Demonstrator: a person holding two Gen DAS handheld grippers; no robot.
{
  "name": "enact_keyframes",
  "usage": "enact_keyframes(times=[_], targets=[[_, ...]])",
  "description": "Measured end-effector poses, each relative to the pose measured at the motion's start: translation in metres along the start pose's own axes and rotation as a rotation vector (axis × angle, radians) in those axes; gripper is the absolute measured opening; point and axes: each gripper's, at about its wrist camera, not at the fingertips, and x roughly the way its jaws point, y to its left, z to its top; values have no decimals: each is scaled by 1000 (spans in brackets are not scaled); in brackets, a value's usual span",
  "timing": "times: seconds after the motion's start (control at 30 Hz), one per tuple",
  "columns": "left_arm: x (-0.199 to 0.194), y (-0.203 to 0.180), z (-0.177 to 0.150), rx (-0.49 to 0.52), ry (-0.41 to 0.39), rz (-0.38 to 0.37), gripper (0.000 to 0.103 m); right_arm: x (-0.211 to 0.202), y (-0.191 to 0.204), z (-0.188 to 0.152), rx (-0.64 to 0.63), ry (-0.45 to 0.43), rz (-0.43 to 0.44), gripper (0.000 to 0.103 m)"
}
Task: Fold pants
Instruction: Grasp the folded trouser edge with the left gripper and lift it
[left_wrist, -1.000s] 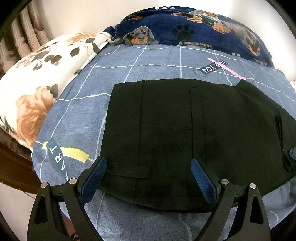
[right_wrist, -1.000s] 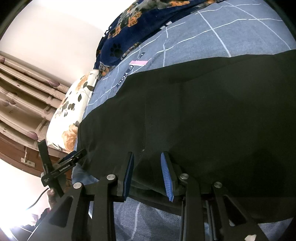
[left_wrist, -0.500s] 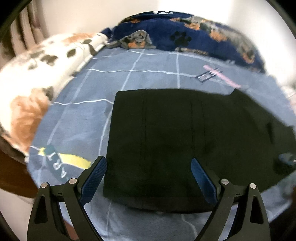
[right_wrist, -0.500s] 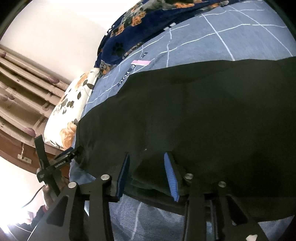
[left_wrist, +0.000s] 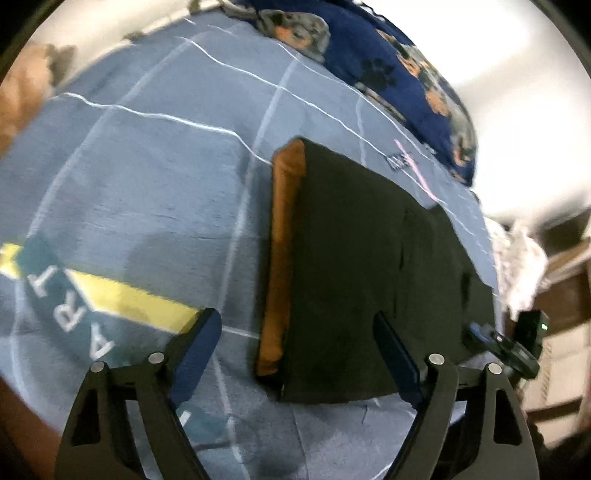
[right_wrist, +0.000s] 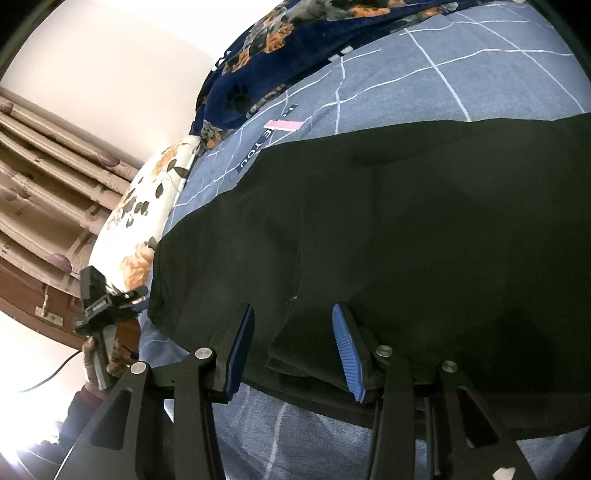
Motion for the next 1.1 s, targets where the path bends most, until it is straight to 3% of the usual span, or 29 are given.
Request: enact_keyframes(times=[0.1, 0.23, 0.33, 0.47, 0.57, 0.67, 0.77, 0.83, 0.9, 1.03, 1.07, 1.1], targets=[[3, -6, 3, 23, 46, -169, 83, 0, 2, -1, -1, -3, -1, 44], [16, -15, 3, 89, 149, -205, 83, 1, 5, 0, -12, -5, -2, 50], [17, -7, 7, 45, 192, -276, 83, 2, 6, 0, -14, -5, -3, 52], [20, 10, 12, -51, 196, -398, 83, 2, 5, 0, -7, -12, 4, 53], [30, 1, 14, -75, 212, -505, 83, 3, 7, 0, -9, -17, 7, 56], [32, -10, 22, -83, 171, -563, 83, 5, 10, 1, -21, -16, 4, 59], [41, -18, 21, -92, 160, -549, 83, 5, 10, 1, -21, -17, 6, 60], [43, -19, 15, -79, 151, -499, 83, 5, 9, 1, -20, -17, 10, 61], [38, -21, 8, -70, 94, -449, 83, 4, 8, 1, -19, -18, 13, 61], [28, -14, -8, -173, -73, -401, 81, 5, 9, 1, -24, -23, 16, 62], [27, -16, -10, -178, -92, -357, 71, 6, 9, 1, -28, -23, 15, 62], [28, -19, -11, -165, -95, -301, 49, 6, 9, 1, -29, -23, 14, 62]])
